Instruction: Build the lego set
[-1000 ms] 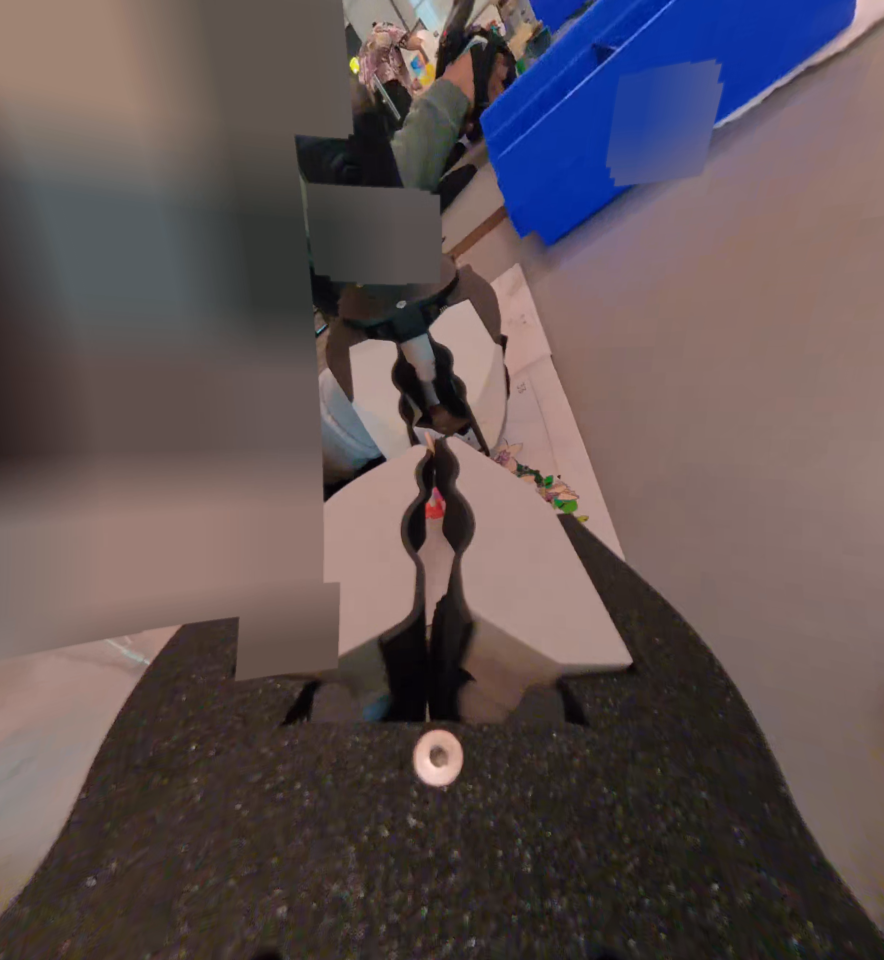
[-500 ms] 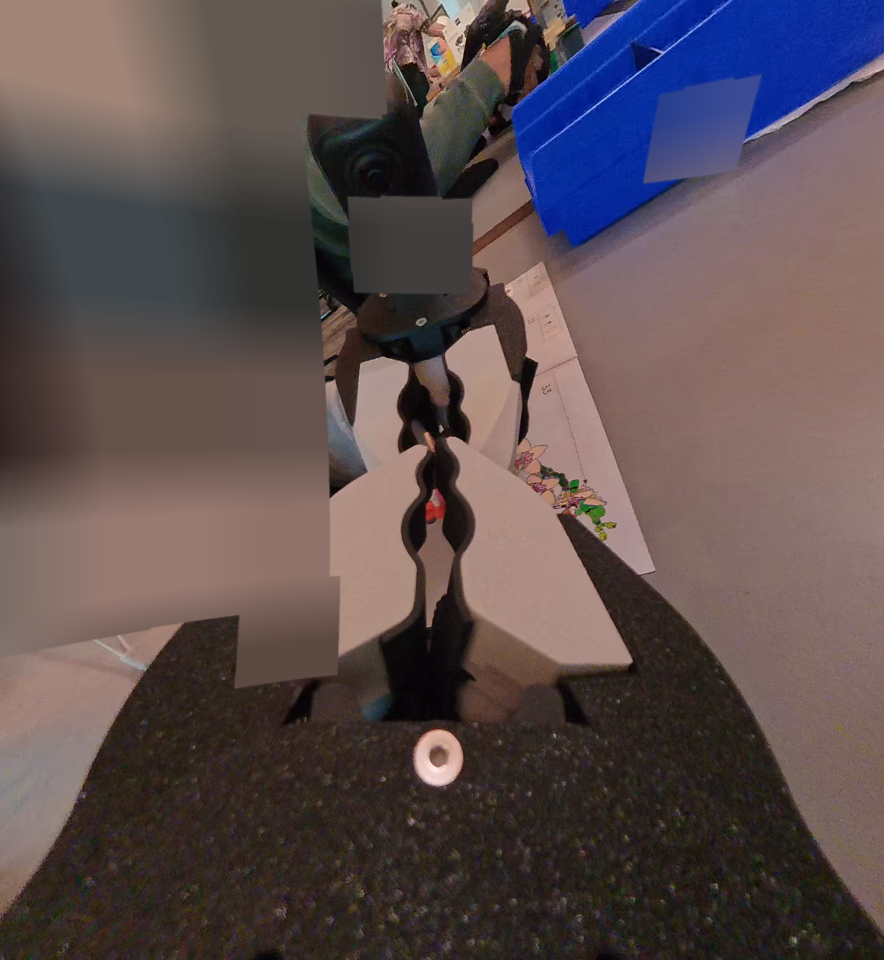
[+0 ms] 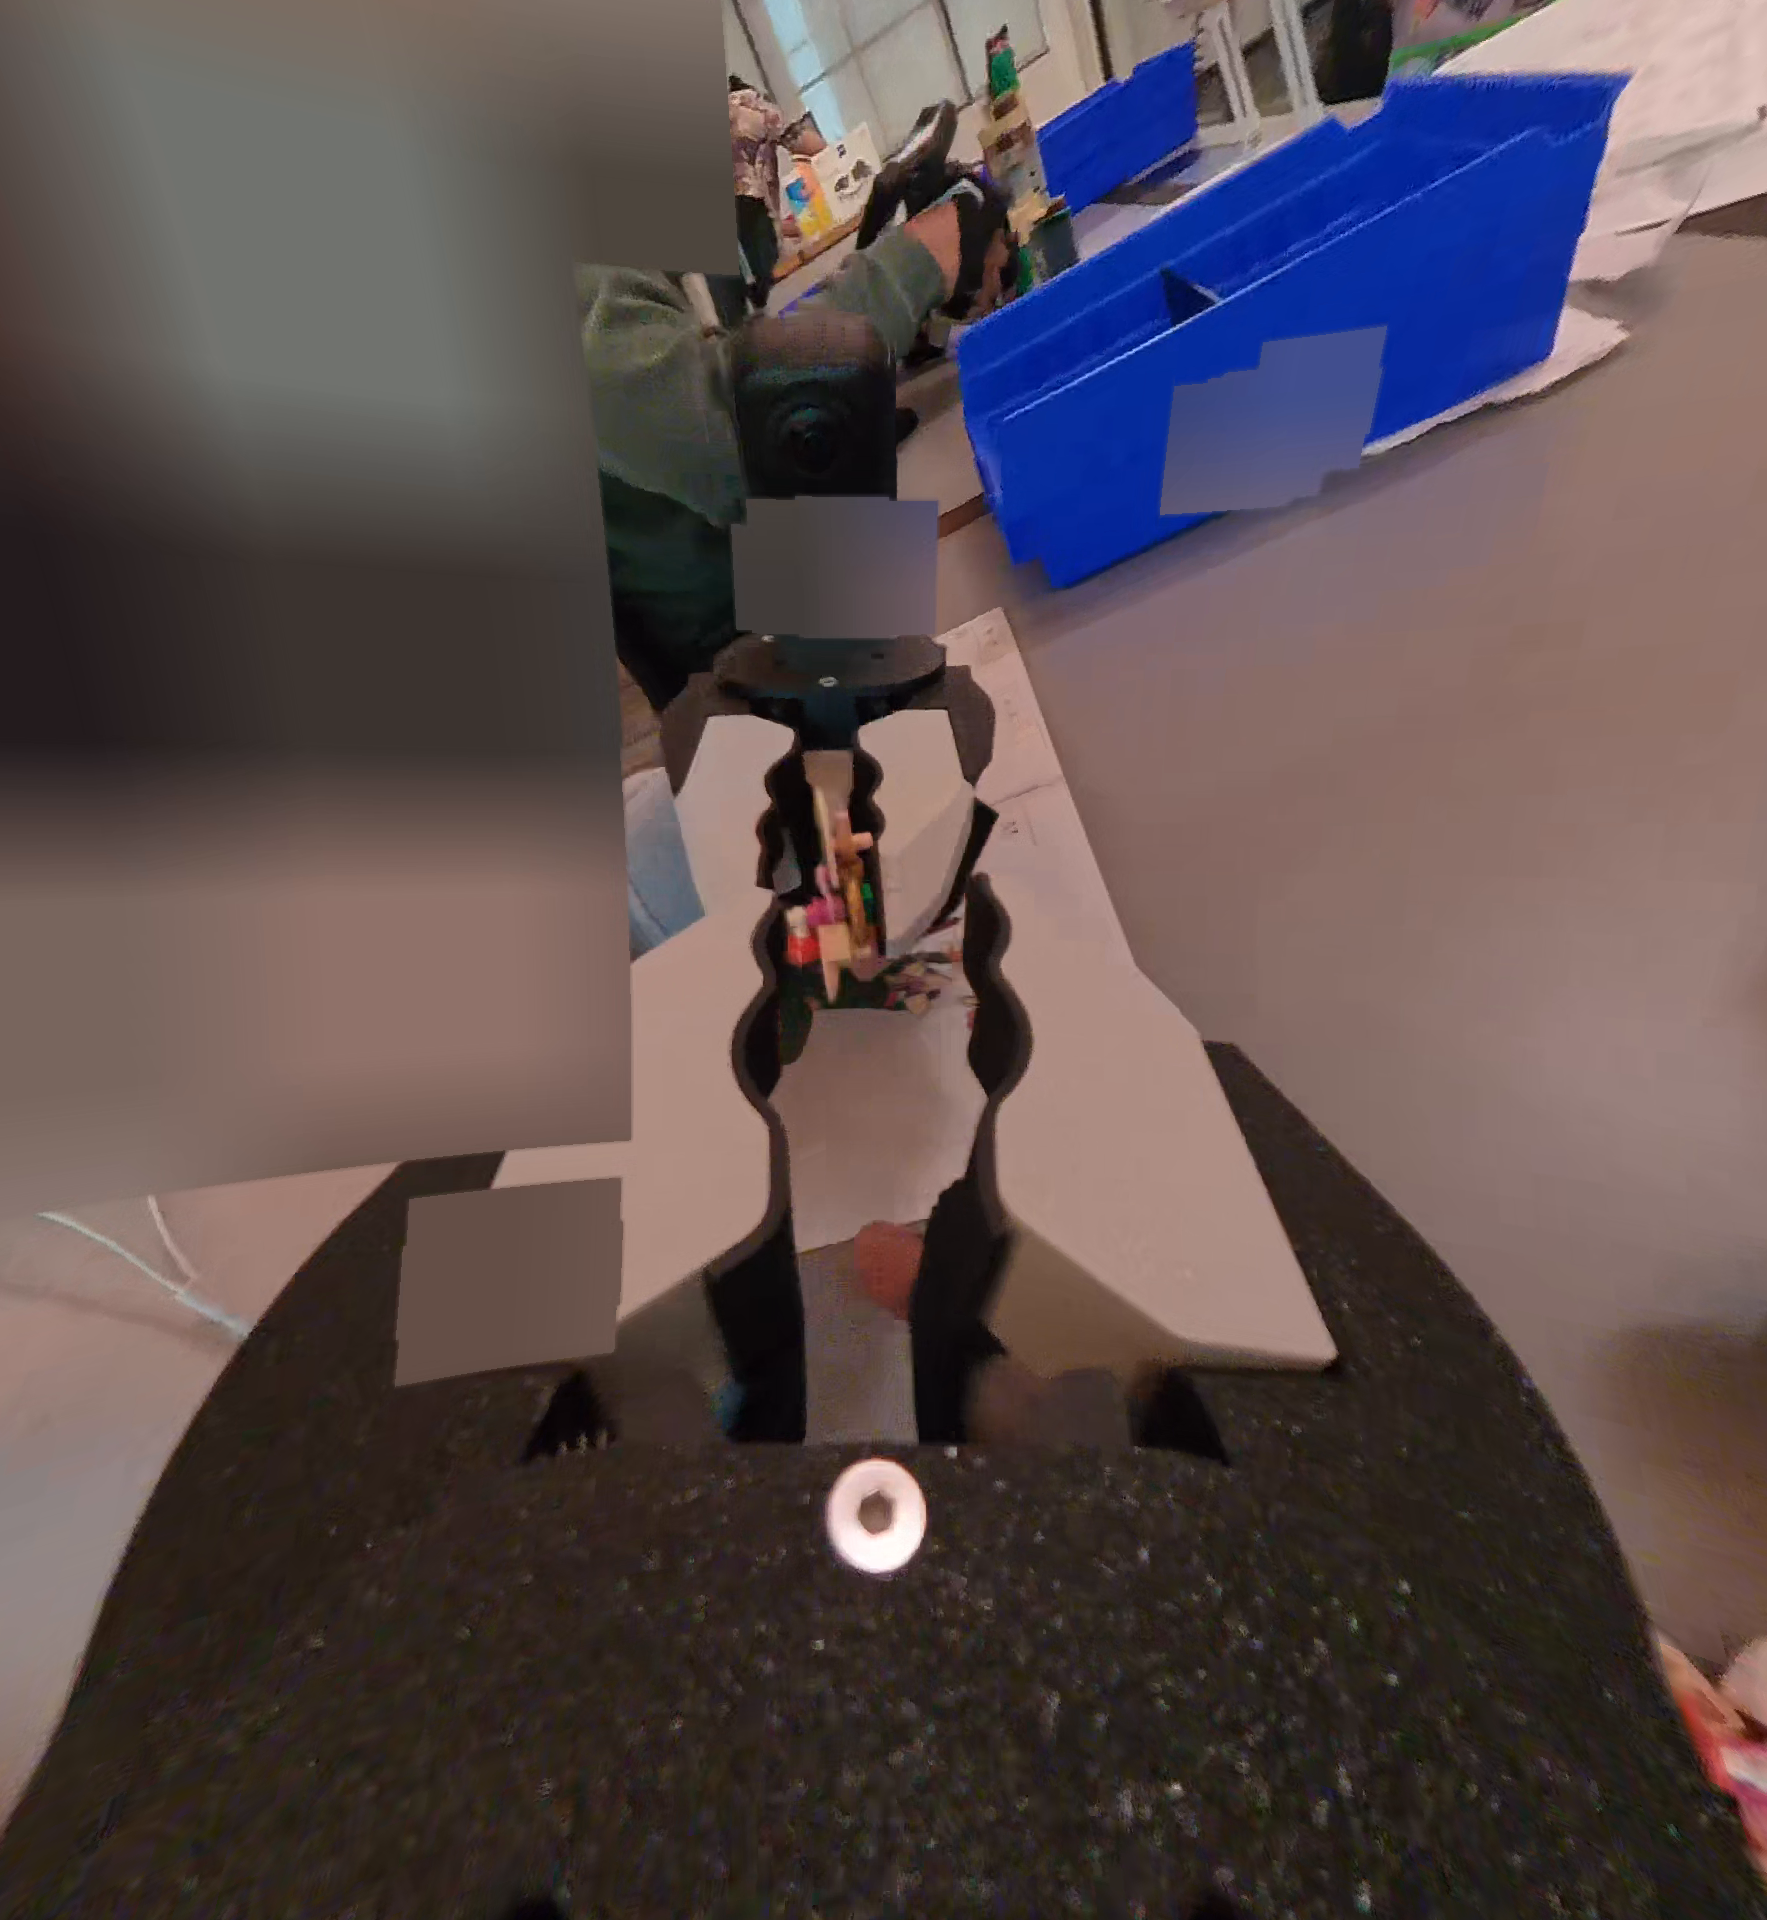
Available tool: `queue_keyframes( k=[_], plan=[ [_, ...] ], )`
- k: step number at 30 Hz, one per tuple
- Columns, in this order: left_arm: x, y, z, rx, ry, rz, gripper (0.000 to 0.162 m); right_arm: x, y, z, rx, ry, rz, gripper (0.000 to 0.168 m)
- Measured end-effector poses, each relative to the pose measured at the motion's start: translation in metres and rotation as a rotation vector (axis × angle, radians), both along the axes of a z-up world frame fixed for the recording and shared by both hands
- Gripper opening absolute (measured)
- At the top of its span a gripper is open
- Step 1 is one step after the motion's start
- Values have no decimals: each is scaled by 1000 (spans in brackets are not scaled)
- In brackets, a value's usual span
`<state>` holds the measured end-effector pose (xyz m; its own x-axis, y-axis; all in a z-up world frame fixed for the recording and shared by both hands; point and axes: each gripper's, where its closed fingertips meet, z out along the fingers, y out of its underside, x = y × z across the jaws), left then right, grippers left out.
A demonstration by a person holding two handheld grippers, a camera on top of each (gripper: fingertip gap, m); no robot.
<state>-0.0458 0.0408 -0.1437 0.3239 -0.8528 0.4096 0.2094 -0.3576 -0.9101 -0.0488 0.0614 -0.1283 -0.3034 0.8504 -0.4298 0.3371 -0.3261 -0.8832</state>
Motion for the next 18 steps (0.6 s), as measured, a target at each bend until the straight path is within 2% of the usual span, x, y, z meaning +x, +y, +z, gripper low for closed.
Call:
queue_keyframes(
  k=[1, 2, 3, 6, 7, 9, 11, 18],
  plan=[
    [-3, 0, 3, -18, -45, -2, 25, 4, 4, -1, 41, 1, -34, 40],
    [-5, -1, 6, -36, -93, -7, 25, 9, 7, -3, 82, -8, -70, 51],
    [-8, -2, 9, -56, -143, -15, 25, 15, 11, -6, 123, -21, -103, 56],
    [-13, -2, 13, -106, -240, -26, 25, 34, 17, -18, 204, -69, -185, 58],
    [-13, -1, 10, -114, -233, -16, 25, 42, 19, -24, 218, -91, -202, 55],
    [-12, 1, 1, -119, -180, 15, 25, 59, 22, -35, 234, -128, -239, 34],
    [-9, 1, -4, -117, -140, 32, 25, 77, 28, -45, 231, -156, -287, 21],
    [2, 5, -10, -131, -27, 67, 25, 132, 44, -101, 268, -432, -409, 18]
  ],
)
